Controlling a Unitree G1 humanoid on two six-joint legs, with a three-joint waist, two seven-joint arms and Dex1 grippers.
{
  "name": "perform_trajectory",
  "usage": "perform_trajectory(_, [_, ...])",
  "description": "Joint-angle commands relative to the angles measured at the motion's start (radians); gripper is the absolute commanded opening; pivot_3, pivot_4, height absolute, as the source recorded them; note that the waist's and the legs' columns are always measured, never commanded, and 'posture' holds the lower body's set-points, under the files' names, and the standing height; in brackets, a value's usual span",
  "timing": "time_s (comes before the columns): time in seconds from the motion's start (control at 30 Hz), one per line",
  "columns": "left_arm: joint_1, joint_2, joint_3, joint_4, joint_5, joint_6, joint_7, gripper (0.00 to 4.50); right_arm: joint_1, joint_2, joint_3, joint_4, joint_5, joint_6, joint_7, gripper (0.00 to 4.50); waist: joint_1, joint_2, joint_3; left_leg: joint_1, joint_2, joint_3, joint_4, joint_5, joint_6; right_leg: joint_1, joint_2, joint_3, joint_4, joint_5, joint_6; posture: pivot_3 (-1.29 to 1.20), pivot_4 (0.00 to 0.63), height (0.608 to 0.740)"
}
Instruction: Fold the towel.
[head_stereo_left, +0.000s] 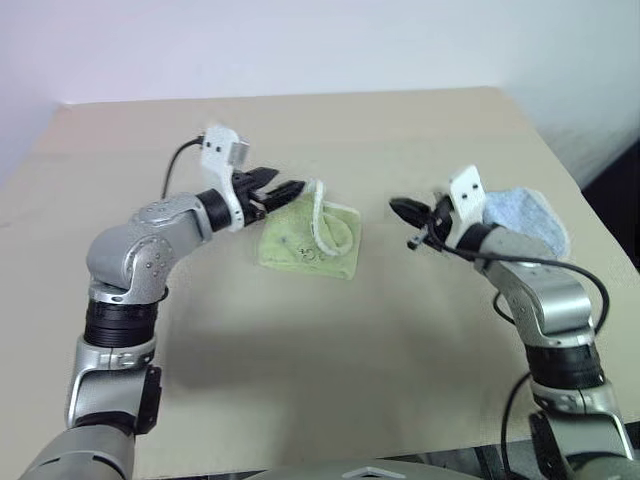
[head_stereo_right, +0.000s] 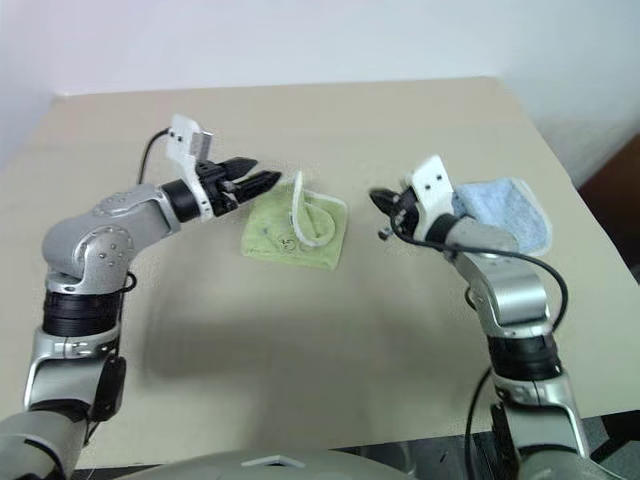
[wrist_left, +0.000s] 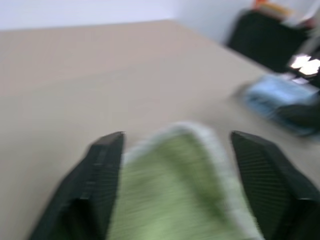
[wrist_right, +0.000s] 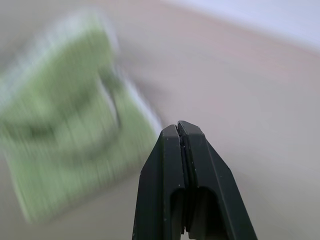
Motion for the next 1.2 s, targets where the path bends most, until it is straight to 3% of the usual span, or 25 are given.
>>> perform_trajectory(0.03, [0.029, 0.028, -0.018, 0.012, 0.079, -0.096, -0.058, 2.23, -0.054, 0.039, 0.028, -0.015, 0.015, 0.006, -0.007, 0.0, 0.002, 0.0, 0.0, 0.0, 0.0, 0.0, 0.0, 0.0, 0.0, 0.0, 0.0, 0.0, 0.0, 0.0, 0.0, 0.0, 0.15, 0.728])
perform_trajectory(0.23, [0.07, 0.037, -0.078, 0.05, 0.164, -0.182, -0.152, 0.2, -0.13, 0.123, 0.137, 0.051, -0.013, -0.004, 0.015, 0.0, 0.015, 0.0, 0.0, -0.002, -0.001, -0.001, 0.0, 0.0, 0.0, -0.001, -0.002, -0.001, 0.0, 0.0, 0.0, 0.0, 0.15, 0.728])
perform_trajectory(0.43, [0.073, 0.007, -0.111, 0.062, 0.218, -0.22, -0.188, 0.2, -0.127, 0.158, 0.192, 0.104, -0.031, -0.026, 0.036, 0.0, 0.014, 0.0, 0.0, -0.006, -0.002, -0.001, 0.001, 0.001, -0.003, -0.006, -0.003, -0.001, 0.002, 0.001, -0.001, 0.0, 0.15, 0.728])
perform_trajectory(0.67, [0.097, -0.045, -0.263, 0.175, 0.379, -0.273, -0.191, 0.2, -0.08, 0.163, 0.31, 0.324, -0.162, -0.025, 0.023, 0.0, 0.012, 0.0, -0.001, -0.007, -0.003, 0.0, 0.002, 0.001, -0.002, -0.01, -0.003, 0.0, 0.012, 0.0, -0.001, 0.0, 0.15, 0.728])
perform_trajectory(1.0, [0.11, -0.063, -0.269, 0.196, 0.439, -0.307, -0.21, 0.2, -0.069, 0.167, 0.308, 0.346, -0.196, -0.043, 0.04, 0.0, 0.009, 0.0, -0.002, 0.008, -0.002, 0.0, 0.002, 0.001, -0.002, 0.002, -0.003, 0.001, 0.012, 0.0, -0.001, 0.0, 0.15, 0.728])
perform_trajectory(1.2, [0.111, -0.07, -0.262, 0.196, 0.451, -0.306, -0.217, 0.2, -0.068, 0.171, 0.304, 0.346, -0.204, -0.043, 0.045, 0.0, 0.01, 0.0, -0.002, 0.008, -0.002, 0.0, 0.002, 0.001, -0.002, 0.002, -0.003, 0.001, 0.012, 0.0, -0.001, 0.0, 0.15, 0.728])
